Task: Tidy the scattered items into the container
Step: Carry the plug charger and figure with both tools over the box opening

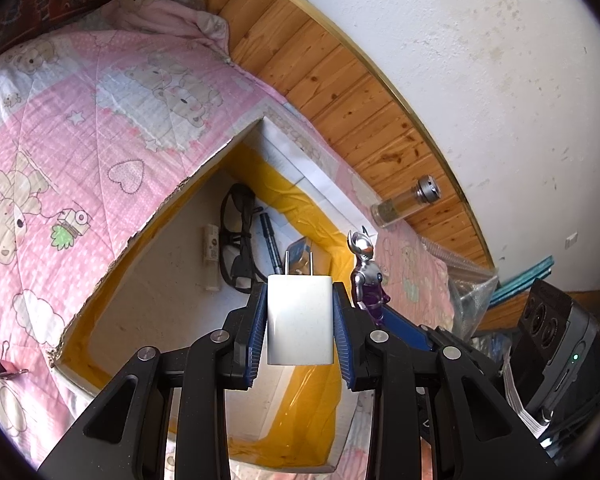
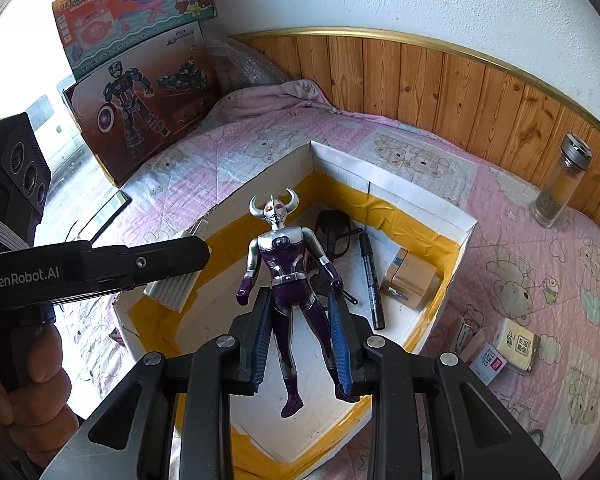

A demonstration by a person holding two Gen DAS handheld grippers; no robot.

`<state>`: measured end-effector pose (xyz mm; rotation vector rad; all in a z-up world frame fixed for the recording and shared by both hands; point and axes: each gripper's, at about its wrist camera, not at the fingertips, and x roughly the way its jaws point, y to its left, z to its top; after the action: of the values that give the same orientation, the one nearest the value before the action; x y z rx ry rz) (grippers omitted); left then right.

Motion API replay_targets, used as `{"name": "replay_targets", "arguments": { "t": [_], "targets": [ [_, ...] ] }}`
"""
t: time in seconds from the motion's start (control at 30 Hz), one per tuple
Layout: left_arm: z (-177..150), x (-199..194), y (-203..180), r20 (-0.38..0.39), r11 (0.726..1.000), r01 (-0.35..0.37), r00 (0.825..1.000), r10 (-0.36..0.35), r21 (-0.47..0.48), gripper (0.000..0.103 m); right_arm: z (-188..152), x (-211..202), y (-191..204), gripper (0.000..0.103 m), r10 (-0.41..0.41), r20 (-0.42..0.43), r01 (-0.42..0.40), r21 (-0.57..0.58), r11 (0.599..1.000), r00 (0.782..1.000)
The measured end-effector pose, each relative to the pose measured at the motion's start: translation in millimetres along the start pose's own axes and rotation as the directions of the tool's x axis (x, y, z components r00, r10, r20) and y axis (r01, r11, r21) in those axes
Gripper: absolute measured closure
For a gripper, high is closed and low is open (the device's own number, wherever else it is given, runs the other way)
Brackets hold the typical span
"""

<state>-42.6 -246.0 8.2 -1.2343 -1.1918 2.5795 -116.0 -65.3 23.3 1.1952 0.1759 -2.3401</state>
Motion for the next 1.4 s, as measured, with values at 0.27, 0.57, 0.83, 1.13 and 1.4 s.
{"name": "replay_targets", "arguments": {
  "t": [0.27,0.57,0.83,1.13,1.4],
  "targets": [
    [-10.0,15.3,-0.8,-0.059,1.0,0.005,0.998,-0.006,-0.03,0.071,1.5,13.6,1.2,0.074,-0.005,-0.091,-0.001,-0.057,0.998,0.996],
    [-19.4,24.2,-5.3,-0.093,0.999,-0.024,0.995,0.022,-0.023,0.071,4.1,31.3,-4.9,0.074,0.013,-0.182,-0.03,-0.09,0.995,0.983],
    [-29.0,37.6,-2.5,-0.153,0.998,-0.06,0.987,0.055,-0.025,0.071,10.8,51.1,-6.7,0.074,0.041,-0.252,-0.074,-0.126,0.989,0.967],
    [-32.3,44.1,1.1,-0.183,0.996,-0.081,0.98,0.073,-0.036,0.071,8.9,64.9,-1.4,0.074,-0.012,-0.306,-0.076,-0.275,0.958,0.952],
    [-38.6,51.1,-1.1,-0.205,0.994,-0.106,0.973,0.104,0.001,0.071,6.3,77.5,1.7,0.074,-0.03,-0.362,-0.126,-0.399,0.908,0.932]
  ]
}}
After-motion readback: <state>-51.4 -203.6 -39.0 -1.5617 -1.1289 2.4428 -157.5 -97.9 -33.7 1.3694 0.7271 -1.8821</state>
